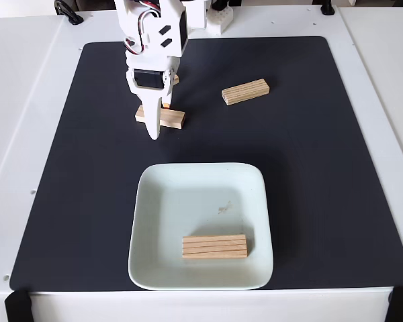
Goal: Pick up the wooden block and place them on the plate.
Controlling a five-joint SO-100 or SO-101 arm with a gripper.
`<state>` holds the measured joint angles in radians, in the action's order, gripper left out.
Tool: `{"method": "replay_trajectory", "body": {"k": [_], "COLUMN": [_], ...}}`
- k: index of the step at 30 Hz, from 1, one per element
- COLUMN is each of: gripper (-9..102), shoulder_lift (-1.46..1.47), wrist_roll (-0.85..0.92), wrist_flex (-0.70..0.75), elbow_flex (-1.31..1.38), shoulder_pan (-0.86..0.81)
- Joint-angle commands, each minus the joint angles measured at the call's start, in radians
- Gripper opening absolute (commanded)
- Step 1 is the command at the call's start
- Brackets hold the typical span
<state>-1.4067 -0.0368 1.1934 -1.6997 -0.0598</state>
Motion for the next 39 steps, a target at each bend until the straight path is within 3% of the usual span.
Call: {"method": "replay_trajectory", "body": {"k": [1, 12, 26, 39], "gripper": [26, -1, 0, 0], "shoulder_lift": [-0.005, -0.003, -0.049, -0.577], "wrist_roll": [0.006, 0.006, 0.006, 0.008], "wrist_flex": [-0.006, -0.006, -0.006, -0.057], "elbow_flex": [0.003, 0.002, 0.012, -0.106], "shoulder_pan": [-0.008, -0.011, -0.009, 0.112]}}
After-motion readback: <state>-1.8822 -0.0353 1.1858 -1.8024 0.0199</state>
